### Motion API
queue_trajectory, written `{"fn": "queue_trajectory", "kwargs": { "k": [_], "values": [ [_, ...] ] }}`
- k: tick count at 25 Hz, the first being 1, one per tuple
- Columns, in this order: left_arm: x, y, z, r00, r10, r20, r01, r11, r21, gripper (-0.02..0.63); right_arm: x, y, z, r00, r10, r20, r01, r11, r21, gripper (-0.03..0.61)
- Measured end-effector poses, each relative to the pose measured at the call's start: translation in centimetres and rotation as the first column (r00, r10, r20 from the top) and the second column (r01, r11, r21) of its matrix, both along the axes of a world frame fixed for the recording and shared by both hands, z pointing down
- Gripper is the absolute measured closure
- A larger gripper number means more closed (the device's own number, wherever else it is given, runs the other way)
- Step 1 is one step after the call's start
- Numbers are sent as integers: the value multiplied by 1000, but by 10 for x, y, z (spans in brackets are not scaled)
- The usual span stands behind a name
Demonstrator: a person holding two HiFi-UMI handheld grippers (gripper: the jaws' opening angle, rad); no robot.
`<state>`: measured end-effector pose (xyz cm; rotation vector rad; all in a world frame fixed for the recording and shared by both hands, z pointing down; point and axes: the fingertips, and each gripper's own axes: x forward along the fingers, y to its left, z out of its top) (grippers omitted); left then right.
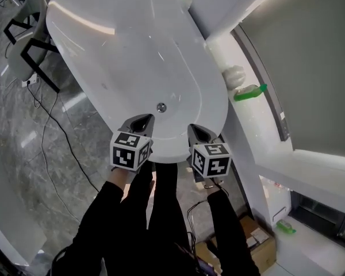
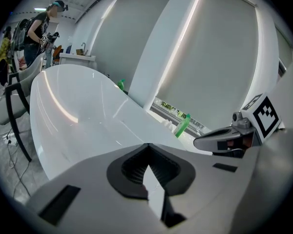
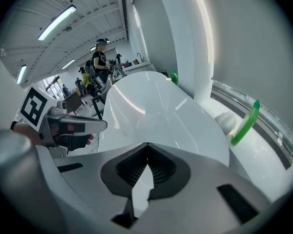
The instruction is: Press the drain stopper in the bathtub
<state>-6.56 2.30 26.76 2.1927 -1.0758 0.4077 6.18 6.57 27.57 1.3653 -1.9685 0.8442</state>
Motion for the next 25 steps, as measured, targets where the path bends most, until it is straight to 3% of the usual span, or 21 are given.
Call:
{"fn": "queue_trajectory", "kwargs": {
  "k": [14, 25],
  "values": [
    [28, -47, 95, 998, -50, 40, 53, 995, -86, 606, 18, -58, 102, 998, -56, 27, 59, 993, -104, 577],
    [53, -82, 187, 989, -107, 100, 126, 971, -202, 606, 32, -92, 194, 993, -82, 82, 98, 971, -218, 577]
  ]
}}
